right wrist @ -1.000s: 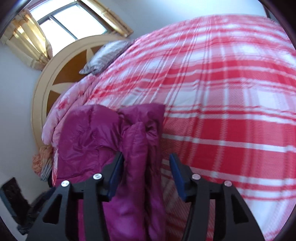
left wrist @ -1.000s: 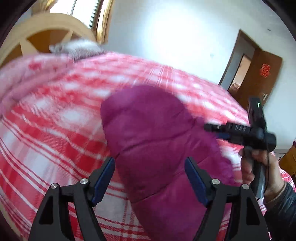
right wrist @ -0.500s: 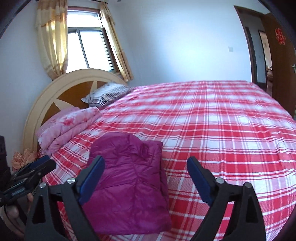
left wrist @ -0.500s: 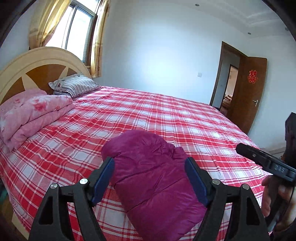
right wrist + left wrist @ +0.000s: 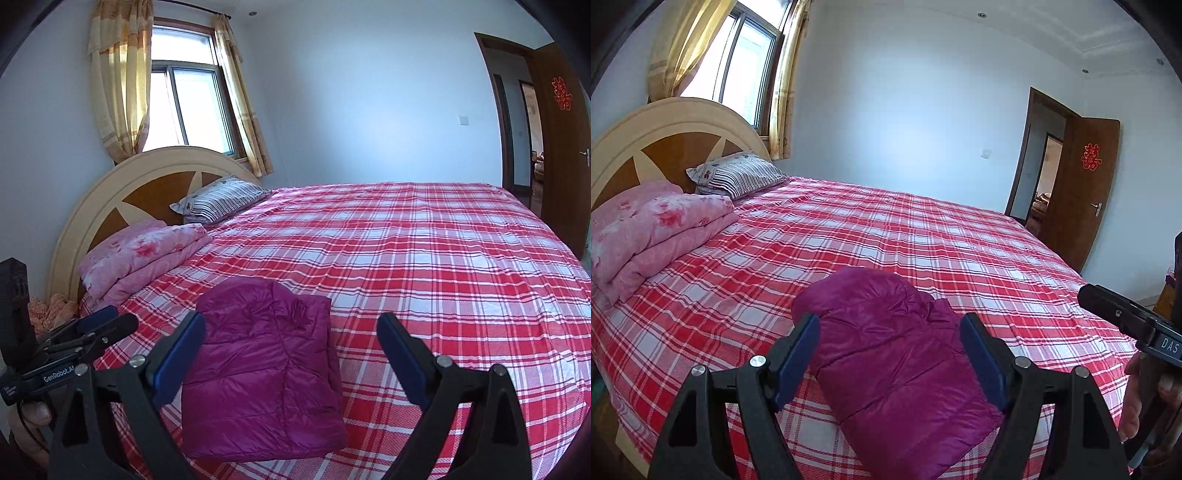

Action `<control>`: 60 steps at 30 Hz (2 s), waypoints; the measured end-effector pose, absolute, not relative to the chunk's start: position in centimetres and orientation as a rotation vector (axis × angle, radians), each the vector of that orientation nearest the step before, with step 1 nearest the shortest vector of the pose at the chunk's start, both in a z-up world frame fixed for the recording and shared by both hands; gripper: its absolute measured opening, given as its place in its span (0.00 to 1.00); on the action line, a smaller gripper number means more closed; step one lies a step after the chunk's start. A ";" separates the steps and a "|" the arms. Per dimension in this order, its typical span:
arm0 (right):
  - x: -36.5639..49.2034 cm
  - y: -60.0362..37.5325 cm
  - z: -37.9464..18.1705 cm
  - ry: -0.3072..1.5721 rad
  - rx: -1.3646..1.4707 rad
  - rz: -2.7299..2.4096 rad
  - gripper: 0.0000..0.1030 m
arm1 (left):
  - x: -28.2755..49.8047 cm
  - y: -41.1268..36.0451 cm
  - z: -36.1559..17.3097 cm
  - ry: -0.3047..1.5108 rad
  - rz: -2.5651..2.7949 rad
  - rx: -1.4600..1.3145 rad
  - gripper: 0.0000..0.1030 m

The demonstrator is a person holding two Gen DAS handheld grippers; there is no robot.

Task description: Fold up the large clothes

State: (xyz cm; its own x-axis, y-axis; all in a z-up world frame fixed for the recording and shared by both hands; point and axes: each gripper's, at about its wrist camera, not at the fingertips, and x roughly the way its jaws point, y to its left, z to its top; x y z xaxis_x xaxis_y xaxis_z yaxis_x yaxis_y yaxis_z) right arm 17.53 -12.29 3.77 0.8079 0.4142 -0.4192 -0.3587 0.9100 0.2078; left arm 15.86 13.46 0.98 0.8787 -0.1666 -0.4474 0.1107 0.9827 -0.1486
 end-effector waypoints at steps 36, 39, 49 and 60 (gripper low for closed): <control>15.5 -11.6 4.9 0.391 0.092 0.422 0.99 | 15.8 13.7 1.4 0.472 -0.068 -0.072 0.84; 15.2 -11.8 5.2 0.364 0.097 0.420 1.00 | 15.6 13.5 1.6 0.455 -0.045 -0.057 0.95; 14.9 -12.0 5.5 0.337 0.103 0.427 1.00 | 15.1 13.1 2.0 0.420 -0.002 -0.023 0.95; 14.7 -11.7 5.2 0.342 0.096 0.438 1.00 | 15.0 14.0 2.0 0.390 0.055 -0.034 0.97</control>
State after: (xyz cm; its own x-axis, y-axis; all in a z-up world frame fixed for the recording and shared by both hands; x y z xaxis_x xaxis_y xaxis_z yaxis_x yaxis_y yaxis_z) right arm 14.66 -11.66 5.17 0.8494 0.4313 -0.3040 -0.3993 0.9020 0.1640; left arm 15.01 14.04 2.01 0.9233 0.0470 -0.3812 -0.0600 0.9980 -0.0223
